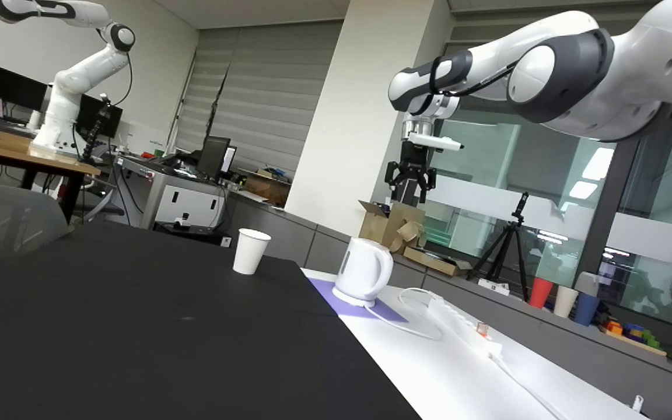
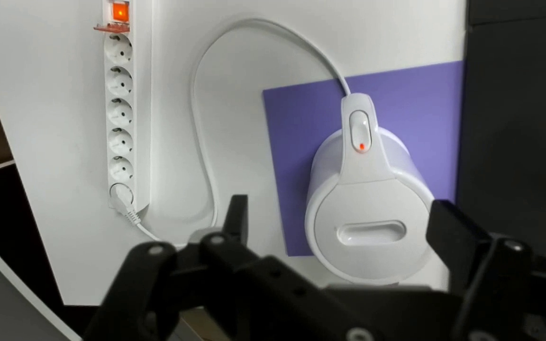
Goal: Turn on the white electric kettle
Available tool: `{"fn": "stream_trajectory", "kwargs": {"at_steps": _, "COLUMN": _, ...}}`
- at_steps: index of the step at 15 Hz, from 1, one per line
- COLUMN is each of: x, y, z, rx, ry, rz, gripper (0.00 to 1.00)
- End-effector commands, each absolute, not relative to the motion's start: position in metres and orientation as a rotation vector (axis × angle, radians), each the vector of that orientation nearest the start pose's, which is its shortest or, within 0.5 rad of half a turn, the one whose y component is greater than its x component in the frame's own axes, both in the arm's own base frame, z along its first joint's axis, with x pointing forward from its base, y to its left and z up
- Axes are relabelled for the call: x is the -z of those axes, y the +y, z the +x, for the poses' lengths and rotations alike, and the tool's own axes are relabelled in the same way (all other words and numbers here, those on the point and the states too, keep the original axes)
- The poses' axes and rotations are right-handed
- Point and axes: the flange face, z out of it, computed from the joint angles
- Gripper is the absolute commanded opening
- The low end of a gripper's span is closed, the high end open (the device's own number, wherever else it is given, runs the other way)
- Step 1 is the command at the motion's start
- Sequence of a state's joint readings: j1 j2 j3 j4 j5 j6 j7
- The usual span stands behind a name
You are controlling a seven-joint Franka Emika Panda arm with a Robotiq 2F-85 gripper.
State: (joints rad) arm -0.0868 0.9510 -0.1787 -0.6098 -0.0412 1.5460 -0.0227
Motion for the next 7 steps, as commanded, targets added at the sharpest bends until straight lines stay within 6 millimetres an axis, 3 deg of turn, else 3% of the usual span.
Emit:
{"fn": "stream_trajectory", "kwargs": {"at_steps": 1, "x": -0.442, "y": -0.136, "z": 0.753, "rx": -0.124, "ry": 0.245, "rz": -3.305, "gripper": 1.00}}
{"fn": "stream_trajectory", "kwargs": {"at_steps": 7, "x": -0.429, "y": -0.137, "z": 0.753, "rx": -0.170, "ry": 0.218, "rz": -3.304, "gripper": 1.00}}
